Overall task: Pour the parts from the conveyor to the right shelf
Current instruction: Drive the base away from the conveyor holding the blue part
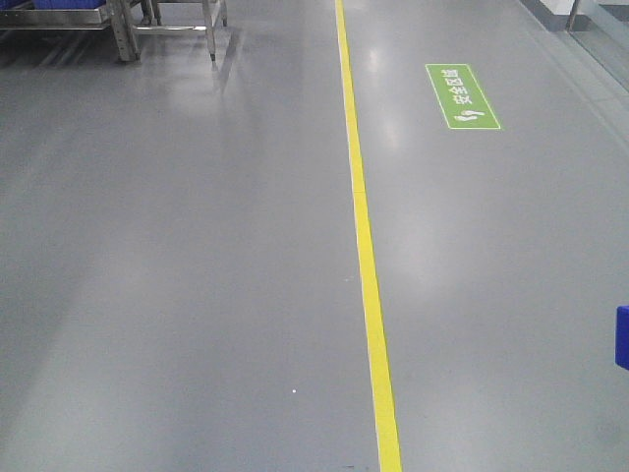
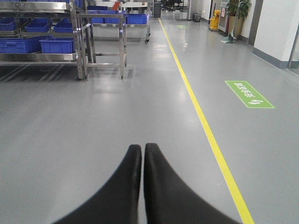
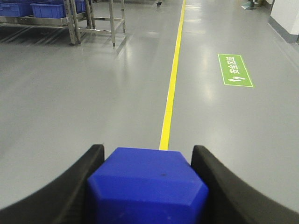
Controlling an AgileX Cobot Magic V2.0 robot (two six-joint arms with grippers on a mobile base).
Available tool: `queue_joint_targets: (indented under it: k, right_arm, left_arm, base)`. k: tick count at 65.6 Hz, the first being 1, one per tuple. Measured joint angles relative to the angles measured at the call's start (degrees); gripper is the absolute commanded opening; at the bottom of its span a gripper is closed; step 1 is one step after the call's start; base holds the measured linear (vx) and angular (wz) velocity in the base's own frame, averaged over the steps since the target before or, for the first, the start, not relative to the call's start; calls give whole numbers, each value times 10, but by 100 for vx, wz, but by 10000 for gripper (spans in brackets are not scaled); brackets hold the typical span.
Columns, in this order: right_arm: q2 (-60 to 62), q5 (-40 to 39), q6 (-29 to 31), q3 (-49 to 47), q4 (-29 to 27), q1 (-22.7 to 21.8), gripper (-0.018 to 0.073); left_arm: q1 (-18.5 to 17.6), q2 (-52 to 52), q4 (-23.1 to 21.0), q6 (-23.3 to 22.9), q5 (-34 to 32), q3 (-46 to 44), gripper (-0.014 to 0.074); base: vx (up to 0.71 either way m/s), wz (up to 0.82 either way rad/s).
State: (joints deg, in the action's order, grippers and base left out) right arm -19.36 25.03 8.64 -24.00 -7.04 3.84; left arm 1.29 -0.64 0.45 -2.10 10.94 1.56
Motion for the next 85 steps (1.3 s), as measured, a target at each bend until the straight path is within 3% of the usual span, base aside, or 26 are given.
queue_joint_targets:
  k: [42,85]
  right_arm:
    - [0,0,0,0,0,0,-5]
    - [0,0,0,0,0,0,-5]
  left_arm:
    - [0,0,0,0,0,0,-6]
    - [0,0,0,0,0,0,-6]
  base:
    - [14,-18]
    - [36,-25]
